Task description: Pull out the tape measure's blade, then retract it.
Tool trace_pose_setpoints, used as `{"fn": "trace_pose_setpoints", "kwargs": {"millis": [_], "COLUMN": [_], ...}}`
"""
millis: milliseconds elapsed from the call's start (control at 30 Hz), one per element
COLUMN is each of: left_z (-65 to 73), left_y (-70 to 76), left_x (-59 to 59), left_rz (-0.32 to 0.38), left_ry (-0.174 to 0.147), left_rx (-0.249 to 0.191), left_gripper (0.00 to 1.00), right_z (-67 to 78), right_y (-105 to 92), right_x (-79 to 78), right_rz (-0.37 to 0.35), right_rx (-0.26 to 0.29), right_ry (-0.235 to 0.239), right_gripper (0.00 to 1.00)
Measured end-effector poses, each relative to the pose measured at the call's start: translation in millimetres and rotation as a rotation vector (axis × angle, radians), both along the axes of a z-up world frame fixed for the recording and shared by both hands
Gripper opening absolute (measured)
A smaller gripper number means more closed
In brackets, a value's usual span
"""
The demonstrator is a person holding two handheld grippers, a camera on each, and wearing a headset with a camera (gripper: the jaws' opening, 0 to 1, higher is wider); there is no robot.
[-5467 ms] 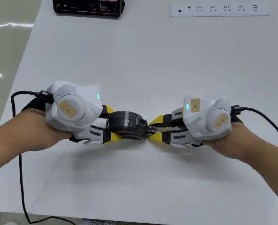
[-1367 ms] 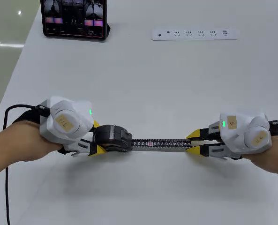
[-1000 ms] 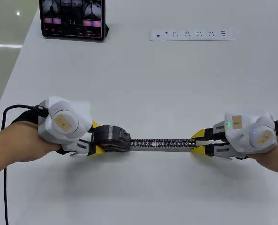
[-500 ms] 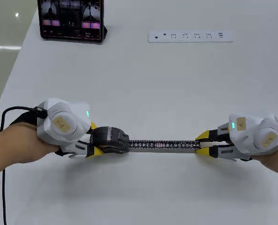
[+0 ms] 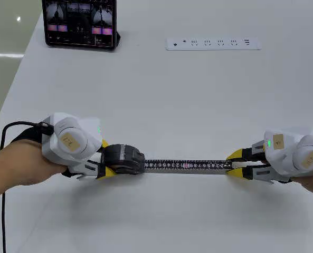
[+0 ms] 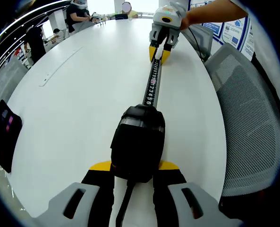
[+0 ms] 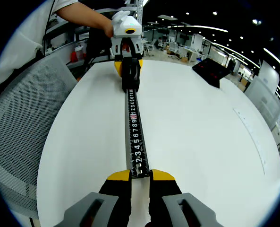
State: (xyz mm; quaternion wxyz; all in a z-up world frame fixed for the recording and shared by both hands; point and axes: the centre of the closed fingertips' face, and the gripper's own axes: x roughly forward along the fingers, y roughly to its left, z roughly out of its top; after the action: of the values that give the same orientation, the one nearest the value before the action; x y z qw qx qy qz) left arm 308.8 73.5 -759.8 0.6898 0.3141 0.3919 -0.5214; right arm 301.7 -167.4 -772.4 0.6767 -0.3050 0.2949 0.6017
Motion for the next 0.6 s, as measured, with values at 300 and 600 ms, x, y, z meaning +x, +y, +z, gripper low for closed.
{"fn": "trace_pose_setpoints", "kwargs": {"millis": [300, 600], "left_z": [-0.1, -0.3], "left_y": [0.0, 0.2], "left_x": [0.2, 0.3], "left_rz": [0.003, 0.004], "left_ry": [0.001, 0.002], "left_rx": [0.001, 0.001], "left_gripper": [0.26, 0.26], "right_z": [1.7, 2.4], "right_y": [-9.6, -16.5], "right_x": [1.1, 1.4], "right_rz": [0.000, 0.000], "right_rx": [-0.015, -0.030], "right_ry": [0.002, 0.002], "right_gripper": [0.10, 0.09]}}
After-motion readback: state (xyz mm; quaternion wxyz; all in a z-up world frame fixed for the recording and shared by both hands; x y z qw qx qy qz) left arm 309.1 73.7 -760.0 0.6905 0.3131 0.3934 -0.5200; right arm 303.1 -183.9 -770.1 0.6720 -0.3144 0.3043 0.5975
